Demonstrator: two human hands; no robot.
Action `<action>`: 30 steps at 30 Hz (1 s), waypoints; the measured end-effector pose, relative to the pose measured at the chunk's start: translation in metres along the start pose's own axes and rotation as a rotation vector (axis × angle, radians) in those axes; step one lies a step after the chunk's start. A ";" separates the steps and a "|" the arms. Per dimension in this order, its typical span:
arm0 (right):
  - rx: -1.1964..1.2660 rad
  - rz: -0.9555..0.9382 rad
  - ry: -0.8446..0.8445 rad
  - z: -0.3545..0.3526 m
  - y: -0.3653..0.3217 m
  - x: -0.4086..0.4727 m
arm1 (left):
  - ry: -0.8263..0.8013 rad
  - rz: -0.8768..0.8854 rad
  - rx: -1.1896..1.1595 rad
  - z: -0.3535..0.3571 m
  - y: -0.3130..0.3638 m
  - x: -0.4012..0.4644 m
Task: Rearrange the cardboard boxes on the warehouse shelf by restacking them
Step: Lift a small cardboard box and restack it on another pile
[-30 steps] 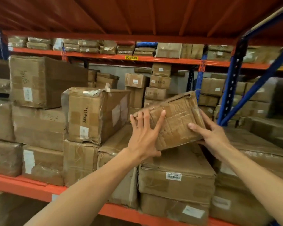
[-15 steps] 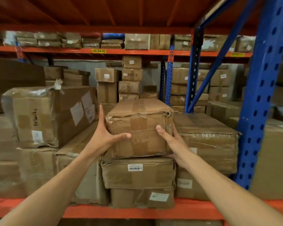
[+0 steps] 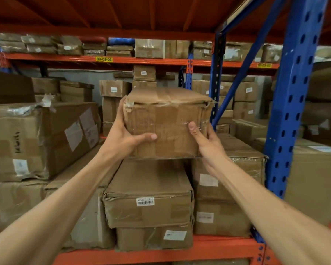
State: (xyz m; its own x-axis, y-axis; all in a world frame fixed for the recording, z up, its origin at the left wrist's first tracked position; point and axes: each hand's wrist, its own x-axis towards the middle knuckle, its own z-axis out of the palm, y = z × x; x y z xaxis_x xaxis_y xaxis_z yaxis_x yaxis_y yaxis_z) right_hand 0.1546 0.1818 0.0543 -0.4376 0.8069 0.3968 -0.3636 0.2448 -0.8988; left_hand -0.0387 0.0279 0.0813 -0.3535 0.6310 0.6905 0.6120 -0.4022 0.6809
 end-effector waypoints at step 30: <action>-1.507 -0.146 0.312 -0.184 -0.039 0.011 | -0.061 -0.291 -0.111 0.219 -0.014 0.012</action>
State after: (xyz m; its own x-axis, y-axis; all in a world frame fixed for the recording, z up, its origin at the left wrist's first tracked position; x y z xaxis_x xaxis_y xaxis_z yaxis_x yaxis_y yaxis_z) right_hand 0.3155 0.2805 0.0589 -0.2205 0.7578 0.6141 0.8356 0.4716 -0.2819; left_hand 0.1031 0.1861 0.0266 -0.4578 0.7675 0.4488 0.4090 -0.2664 0.8728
